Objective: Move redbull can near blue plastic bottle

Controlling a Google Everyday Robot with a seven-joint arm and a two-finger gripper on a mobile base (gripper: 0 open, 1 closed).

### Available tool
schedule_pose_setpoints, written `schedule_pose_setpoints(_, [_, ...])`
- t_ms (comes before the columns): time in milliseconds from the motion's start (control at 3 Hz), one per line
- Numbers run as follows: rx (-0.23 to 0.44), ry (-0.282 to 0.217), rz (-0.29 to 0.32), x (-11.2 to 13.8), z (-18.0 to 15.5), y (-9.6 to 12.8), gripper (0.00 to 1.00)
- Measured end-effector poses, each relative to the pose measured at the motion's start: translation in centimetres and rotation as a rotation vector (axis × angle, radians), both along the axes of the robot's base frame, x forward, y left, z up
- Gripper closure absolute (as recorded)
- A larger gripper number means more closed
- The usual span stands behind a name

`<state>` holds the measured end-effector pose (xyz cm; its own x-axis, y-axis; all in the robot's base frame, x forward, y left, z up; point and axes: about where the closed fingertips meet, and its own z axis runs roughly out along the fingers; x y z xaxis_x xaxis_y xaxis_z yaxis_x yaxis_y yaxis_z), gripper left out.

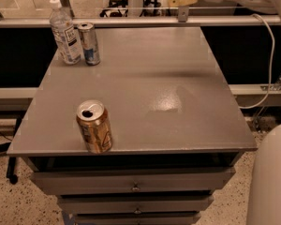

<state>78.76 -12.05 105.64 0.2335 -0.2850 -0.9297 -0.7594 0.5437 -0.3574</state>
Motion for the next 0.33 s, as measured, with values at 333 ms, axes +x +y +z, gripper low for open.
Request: schedule_pose_setpoints(333, [0.003, -0.008, -0.005, 0.15, 0.44, -0.36, 0.0])
